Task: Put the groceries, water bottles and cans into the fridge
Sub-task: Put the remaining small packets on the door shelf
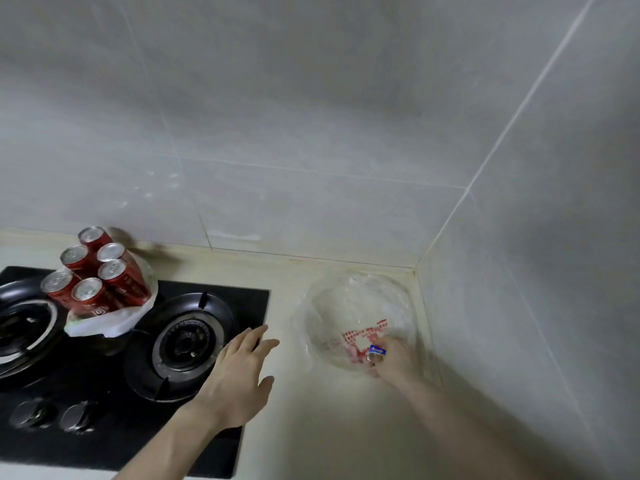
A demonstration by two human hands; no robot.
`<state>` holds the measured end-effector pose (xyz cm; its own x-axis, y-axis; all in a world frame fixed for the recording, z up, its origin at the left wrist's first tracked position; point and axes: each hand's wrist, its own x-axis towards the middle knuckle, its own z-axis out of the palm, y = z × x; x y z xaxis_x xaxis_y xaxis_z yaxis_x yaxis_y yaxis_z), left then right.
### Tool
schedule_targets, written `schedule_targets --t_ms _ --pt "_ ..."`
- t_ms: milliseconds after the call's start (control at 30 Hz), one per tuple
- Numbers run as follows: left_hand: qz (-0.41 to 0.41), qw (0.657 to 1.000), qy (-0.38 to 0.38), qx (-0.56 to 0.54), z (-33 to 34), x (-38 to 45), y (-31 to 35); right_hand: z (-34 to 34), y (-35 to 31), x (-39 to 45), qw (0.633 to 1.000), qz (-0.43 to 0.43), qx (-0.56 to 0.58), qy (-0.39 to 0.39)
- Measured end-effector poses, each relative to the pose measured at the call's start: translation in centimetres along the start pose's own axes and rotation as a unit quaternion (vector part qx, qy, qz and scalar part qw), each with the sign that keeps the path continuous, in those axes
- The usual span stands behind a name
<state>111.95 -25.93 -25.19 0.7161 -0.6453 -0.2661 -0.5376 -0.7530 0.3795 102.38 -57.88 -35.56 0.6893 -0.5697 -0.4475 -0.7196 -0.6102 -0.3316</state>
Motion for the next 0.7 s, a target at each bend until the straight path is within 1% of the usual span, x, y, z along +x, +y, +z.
schedule_targets --t_ms 200,267,367,567,600,633,667,700 --pt "-0.008 1.000 0.007 -0.015 0.4 0.7 1.5 1.1 0.6 1.9 0.995 -0.006 -0.096 -0.010" --pt "-0.003 1.000 0.009 -0.023 0.6 0.9 1.9 1.4 1.1 2.4 0.995 -0.002 -0.100 -0.010" --pt "0.010 0.999 0.015 -0.044 0.8 1.3 2.6 1.7 1.7 2.8 0.997 0.003 -0.075 0.002" --pt "0.042 0.996 0.027 -0.075 1.0 2.3 4.1 1.5 1.8 1.8 0.998 0.010 0.052 0.036" --pt "0.047 0.995 0.029 -0.079 1.0 2.5 4.4 0.9 1.2 1.0 0.993 0.011 0.105 0.048" --pt "0.053 0.994 0.032 -0.087 1.0 2.8 4.7 0.3 0.5 0.2 0.981 0.012 0.183 0.059" --pt "0.054 0.993 0.034 -0.102 1.0 3.1 5.1 -0.2 -0.3 -0.6 0.960 0.013 0.272 0.066" --pt "0.049 0.990 0.035 -0.127 0.9 3.4 5.5 -1.0 -1.3 -1.4 0.934 0.010 0.354 0.055"
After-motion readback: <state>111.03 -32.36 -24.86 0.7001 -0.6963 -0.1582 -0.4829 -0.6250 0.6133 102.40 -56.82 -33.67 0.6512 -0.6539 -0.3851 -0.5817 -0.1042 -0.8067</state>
